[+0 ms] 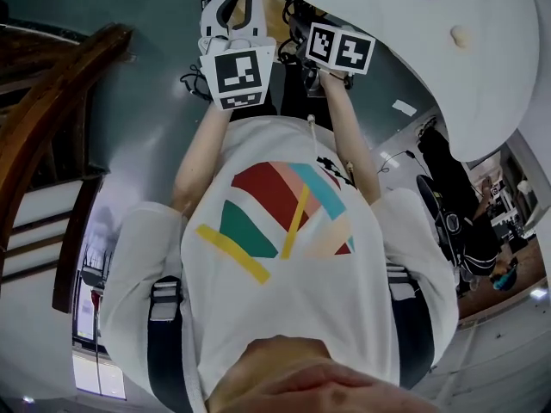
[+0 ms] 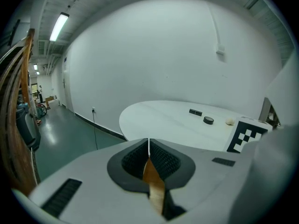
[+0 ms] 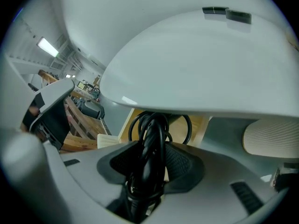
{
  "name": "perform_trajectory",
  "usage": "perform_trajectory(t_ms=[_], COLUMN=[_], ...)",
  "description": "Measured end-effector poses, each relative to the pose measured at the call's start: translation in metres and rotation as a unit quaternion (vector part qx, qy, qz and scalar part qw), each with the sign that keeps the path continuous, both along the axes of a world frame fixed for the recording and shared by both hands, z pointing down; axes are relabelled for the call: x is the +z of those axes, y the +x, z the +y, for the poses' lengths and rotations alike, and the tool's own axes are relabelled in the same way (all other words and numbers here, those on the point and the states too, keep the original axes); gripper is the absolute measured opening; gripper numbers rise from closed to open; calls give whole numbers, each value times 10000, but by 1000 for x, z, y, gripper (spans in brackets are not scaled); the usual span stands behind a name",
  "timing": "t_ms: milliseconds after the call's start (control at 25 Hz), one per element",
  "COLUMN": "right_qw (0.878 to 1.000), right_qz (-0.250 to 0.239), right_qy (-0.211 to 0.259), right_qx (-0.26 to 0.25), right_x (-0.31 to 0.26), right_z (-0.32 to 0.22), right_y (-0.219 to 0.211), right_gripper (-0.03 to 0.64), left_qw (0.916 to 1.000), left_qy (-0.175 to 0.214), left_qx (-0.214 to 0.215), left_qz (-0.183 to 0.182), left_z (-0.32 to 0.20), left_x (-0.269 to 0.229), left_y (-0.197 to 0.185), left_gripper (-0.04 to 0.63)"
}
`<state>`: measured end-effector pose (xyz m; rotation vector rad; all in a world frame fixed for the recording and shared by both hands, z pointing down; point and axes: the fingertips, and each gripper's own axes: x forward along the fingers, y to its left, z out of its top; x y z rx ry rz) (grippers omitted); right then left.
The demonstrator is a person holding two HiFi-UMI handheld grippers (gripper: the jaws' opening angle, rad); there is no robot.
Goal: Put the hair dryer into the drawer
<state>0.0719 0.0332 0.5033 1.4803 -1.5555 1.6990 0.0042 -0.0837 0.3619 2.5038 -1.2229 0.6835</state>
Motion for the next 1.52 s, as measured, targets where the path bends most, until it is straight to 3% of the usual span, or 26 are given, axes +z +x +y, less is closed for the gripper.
perform_trajectory(t_ms=[320,760,1080,1280,1520], right_qw=[9990,9828,9745,9619,9618], right_qz=[315,1064,1325,1791,1841], right_qy=[146,1117,1216,1306,1267], right_qx=[-295,-1017,-1344,-1599,-1580], right_x=[24,37,34,40,45], right_z=[-21,-33,-36,-46,-47], right_y=[-1,-17,-22,-10,-10], right_gripper=[176,176,176,175,175], left_qw=[9998,9995,9995,9994,9991], left_qy=[-96,-127,-138,-83,-121], left_qx=[-152,-264,-271,-324,-387], left_qz=[-86,-144,-107,-111,-142], left_z=[-14,-11,2,5,10], left_x=[14,29,35,34,40], left_y=[-3,-16,-27,-34,-43], left_gripper=[17,17,17,17,17])
